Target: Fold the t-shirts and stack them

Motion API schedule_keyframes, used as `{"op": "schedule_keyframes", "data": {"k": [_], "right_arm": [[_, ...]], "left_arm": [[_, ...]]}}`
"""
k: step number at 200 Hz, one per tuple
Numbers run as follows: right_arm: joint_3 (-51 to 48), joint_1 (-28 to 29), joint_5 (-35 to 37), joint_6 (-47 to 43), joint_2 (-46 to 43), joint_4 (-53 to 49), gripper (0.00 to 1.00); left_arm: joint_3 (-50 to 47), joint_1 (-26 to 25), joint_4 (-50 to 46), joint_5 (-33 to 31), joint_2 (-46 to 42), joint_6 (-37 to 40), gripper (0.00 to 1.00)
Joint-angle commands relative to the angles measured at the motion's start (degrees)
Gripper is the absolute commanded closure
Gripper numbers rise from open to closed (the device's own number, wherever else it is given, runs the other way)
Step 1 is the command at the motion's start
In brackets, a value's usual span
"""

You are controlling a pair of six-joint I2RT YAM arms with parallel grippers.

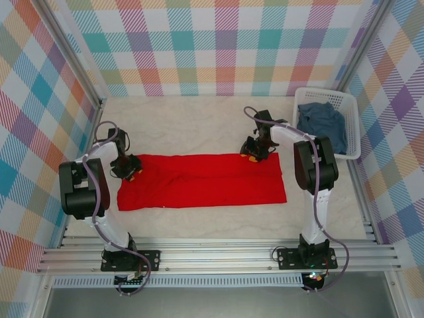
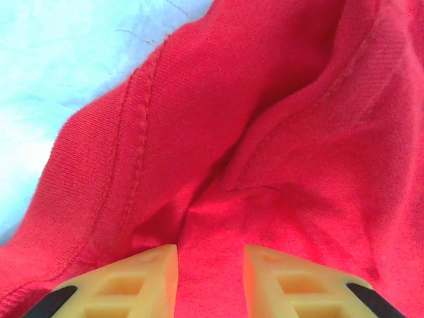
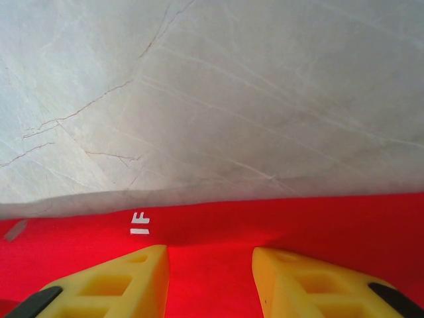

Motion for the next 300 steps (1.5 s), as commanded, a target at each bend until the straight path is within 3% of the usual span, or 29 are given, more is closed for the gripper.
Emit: {"op": "schedule_keyframes", "data": {"k": [1, 61, 173, 300], "right_arm": [[-1.9, -0.4, 4.7, -1.0, 2.7, -4.2, 0.6], [-1.8, -0.4, 4.5, -0.4, 2.8, -4.0, 0.6], [-1.6, -0.4, 4.5, -0.2, 2.9, -4.3, 0.6], [-0.4, -0.4, 4.5, -0.6, 4.2, -5.5, 0.6]], "left_arm": [[-0.8, -0.1, -1.0, -1.6, -2.2, 3.1, 0.67], [-3.0, -0.2, -0.1, 0.3, -2.7, 4.8, 0.69], [-2.8, -0.2, 0.4, -1.0, -4.4, 4.9, 0.97], [2.0, -0.2, -3.3, -2.6, -7.3, 4.8, 0.98]]}}
